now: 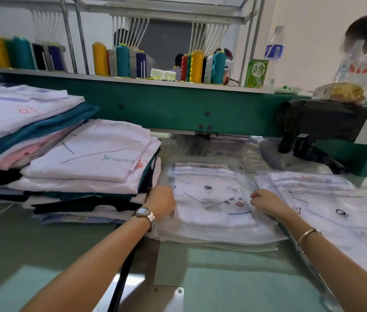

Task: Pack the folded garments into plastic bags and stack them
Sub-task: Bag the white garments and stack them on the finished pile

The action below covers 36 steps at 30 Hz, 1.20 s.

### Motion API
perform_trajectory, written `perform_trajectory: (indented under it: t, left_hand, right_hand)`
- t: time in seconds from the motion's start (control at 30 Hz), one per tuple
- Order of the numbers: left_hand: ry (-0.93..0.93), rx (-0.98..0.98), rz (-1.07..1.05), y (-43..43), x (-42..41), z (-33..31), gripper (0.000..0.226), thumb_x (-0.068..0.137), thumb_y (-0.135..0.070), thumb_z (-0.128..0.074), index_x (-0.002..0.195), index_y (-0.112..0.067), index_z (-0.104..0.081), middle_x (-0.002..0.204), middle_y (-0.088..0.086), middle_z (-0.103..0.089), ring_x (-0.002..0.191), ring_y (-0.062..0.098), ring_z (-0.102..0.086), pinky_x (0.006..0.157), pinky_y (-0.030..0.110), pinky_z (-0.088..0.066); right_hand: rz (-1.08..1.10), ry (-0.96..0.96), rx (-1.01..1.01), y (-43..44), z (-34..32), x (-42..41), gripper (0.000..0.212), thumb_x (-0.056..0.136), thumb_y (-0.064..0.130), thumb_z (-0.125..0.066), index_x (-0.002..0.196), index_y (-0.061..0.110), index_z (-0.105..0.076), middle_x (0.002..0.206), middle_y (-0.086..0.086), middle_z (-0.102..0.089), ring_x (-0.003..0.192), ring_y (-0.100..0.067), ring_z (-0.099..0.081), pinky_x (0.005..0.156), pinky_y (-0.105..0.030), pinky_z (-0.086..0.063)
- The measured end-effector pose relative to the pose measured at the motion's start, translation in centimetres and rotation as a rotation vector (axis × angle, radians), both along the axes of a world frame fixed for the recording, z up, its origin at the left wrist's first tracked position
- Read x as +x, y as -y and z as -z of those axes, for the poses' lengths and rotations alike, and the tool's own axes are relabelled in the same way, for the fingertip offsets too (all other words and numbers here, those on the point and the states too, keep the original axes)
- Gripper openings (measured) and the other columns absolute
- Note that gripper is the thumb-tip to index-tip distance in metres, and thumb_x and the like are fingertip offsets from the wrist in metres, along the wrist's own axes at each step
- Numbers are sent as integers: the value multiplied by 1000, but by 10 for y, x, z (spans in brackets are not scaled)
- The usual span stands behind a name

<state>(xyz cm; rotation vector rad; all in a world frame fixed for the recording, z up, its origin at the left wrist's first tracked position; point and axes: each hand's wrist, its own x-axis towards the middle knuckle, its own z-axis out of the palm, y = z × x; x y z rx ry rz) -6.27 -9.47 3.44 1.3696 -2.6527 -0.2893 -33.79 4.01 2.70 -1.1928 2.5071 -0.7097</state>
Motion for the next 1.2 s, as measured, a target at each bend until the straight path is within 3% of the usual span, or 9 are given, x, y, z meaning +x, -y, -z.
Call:
perform_trajectory:
  t: [0.27, 0.43, 0.5, 0.57, 0.73, 0.87, 0.97, 1.1, 1.2]
  left_hand:
    - [57, 48, -39, 15, -15, 4, 20, 97, -15, -50, 109, -3, -61, 109, 11, -67, 101, 27, -65, 75, 30, -49]
    - [-200, 131, -161, 28, -24, -5, 16, 93, -8, -52, 77, -9, -52, 77, 3, -56, 73, 21, -58, 56, 24, -43]
    - [-303, 253, -187, 29, -25, -8, 15, 93, -4, -51, 105, -2, -59, 97, 11, -62, 83, 24, -63, 64, 27, -48]
    - [-459, 463, -199, 32, -26, -7, 44, 93, 3, -49, 135, -8, -49, 116, 15, -58, 91, 24, -62, 66, 26, -52]
    - [-763, 648, -233, 37, -27, -10, 34, 95, 7, -48, 128, 2, -56, 81, -2, -49, 66, 9, -50, 57, 17, -48]
    - [-925, 644, -246, 28, -27, -22, 50, 87, 17, -48, 132, -4, -57, 113, 12, -60, 70, 15, -58, 43, 13, -45]
    - [-959, 614, -202, 20, -31, -34, 59, 82, 17, -54, 130, -15, -61, 159, 10, -22, 127, 33, -52, 76, 28, -56]
    - [-1033, 649, -149, -1, -36, -54, 59, 81, 10, -60, 129, -24, -61, 142, 9, -51, 67, 9, -59, 57, 23, -49]
    - [-1058, 671, -77, -23, -44, -68, 59, 84, 6, -62, 135, -20, -55, 136, 11, -57, 124, 31, -54, 101, 42, -46]
  right_hand:
    - [108, 60, -151, 15, 14, -8, 22, 87, 6, -52, 103, -2, -64, 92, -9, -63, 80, -22, -55, 71, -31, -45]
    - [290, 450, -327, 25, 11, -11, 16, 87, -3, -56, 94, -14, -65, 69, -12, -54, 54, -20, -45, 50, -25, -35]
    - [346, 587, -325, 27, 5, -13, 7, 87, 1, -64, 89, -6, -63, 66, -12, -54, 52, -19, -47, 48, -24, -37]
    - [364, 634, -332, 29, 4, -15, 13, 85, 2, -65, 93, -6, -59, 71, -14, -55, 55, -21, -49, 48, -23, -39]
    - [365, 727, -399, 36, -2, -12, 31, 84, 5, -64, 114, 0, -57, 92, -13, -57, 69, -14, -51, 49, -26, -38]
    - [273, 696, -510, 38, -15, -5, 15, 82, 3, -63, 97, 1, -64, 98, -13, -61, 80, -15, -56, 68, -28, -43]
    - [216, 713, -566, 31, -28, 0, 21, 81, 6, -66, 102, 2, -68, 108, -10, -67, 98, -20, -59, 85, -35, -48]
    - [134, 717, -636, 12, -51, -2, 11, 85, 10, -65, 93, 5, -69, 98, -4, -67, 86, -12, -58, 63, -24, -34]
    - [155, 708, -713, -11, -69, -18, 8, 82, 13, -66, 87, 11, -71, 87, 0, -66, 82, -12, -55, 67, -27, -34]
